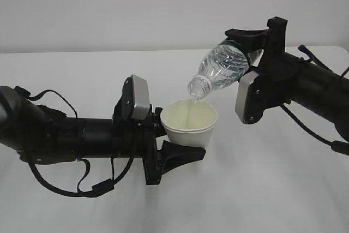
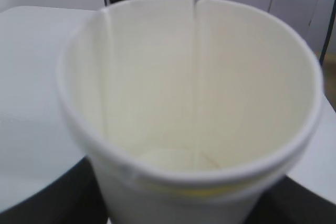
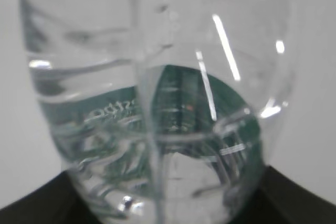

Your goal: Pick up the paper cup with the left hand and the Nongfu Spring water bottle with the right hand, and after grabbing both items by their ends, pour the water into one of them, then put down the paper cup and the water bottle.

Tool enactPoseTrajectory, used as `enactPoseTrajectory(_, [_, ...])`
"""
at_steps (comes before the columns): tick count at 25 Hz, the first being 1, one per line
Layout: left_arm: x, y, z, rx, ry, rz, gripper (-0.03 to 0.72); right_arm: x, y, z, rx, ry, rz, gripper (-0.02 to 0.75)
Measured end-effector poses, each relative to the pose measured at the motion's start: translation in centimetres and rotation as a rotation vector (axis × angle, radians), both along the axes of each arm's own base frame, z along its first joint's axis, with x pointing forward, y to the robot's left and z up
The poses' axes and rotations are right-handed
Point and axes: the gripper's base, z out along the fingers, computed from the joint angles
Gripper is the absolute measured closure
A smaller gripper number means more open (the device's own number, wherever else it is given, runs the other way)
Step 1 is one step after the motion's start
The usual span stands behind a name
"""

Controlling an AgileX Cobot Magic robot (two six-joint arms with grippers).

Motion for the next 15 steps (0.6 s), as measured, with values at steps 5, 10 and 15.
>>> enactPoseTrajectory(5, [0.0, 0.0, 0.0, 0.0, 0.0, 0.0, 0.235, -0.01, 0.01, 0.06, 0.004, -0.005, 0.002, 0.29])
enactPoseTrajectory(10, [0.0, 0.0, 0.0, 0.0, 0.0, 0.0, 0.235, -0.02, 0.03, 0.06, 0.003, -0.006, 0.004, 0.29])
enactPoseTrajectory(15, [0.0, 0.0, 0.0, 0.0, 0.0, 0.0, 0.235, -0.02, 0.04, 0.05, 0.002, -0.006, 0.005, 0.29])
